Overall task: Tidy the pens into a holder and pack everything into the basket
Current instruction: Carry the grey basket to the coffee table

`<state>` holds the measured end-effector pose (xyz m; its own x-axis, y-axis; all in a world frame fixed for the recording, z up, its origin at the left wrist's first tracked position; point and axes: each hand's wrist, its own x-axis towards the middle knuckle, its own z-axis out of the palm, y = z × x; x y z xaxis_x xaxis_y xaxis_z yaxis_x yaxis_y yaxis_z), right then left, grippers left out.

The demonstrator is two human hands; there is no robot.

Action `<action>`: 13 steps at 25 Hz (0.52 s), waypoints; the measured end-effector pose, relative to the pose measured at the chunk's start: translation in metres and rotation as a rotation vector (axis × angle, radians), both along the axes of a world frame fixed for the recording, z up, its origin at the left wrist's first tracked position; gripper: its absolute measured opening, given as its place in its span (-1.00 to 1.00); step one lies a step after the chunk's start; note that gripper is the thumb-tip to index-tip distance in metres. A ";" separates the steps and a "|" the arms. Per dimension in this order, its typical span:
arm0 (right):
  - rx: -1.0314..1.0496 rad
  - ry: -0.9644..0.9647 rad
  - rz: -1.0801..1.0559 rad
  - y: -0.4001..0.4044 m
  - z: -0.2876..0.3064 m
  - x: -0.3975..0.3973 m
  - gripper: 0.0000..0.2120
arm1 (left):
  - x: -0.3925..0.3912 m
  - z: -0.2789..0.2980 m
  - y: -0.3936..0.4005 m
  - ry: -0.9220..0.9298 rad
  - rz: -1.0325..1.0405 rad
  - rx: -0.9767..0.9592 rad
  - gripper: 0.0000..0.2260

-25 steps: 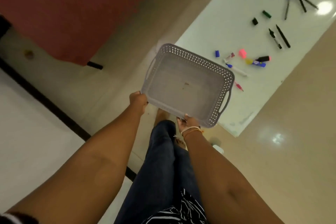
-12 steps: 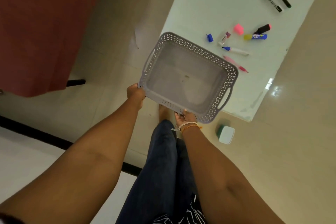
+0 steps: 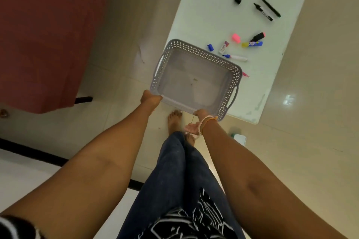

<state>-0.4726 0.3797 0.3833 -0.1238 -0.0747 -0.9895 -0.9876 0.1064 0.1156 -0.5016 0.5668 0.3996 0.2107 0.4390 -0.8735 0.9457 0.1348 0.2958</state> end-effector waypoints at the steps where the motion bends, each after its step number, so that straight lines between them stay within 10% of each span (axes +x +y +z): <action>1: -0.002 -0.036 0.161 -0.001 0.010 0.000 -0.37 | -0.002 0.014 -0.003 -0.006 -0.056 0.024 -0.50; 8: -0.113 -0.484 0.876 0.012 0.067 0.003 -0.87 | -0.040 0.074 -0.019 -0.095 -0.429 0.075 -0.43; 13: -0.115 -0.716 1.210 0.070 0.083 0.003 -0.60 | -0.066 0.078 0.026 -0.079 -0.590 0.131 -0.40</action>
<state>-0.4693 0.4501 0.4663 0.5943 0.1453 -0.7910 -0.3142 -0.8634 -0.3947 -0.5676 0.5932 0.4772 0.5126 0.3312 -0.7922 0.8246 -0.4472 0.3466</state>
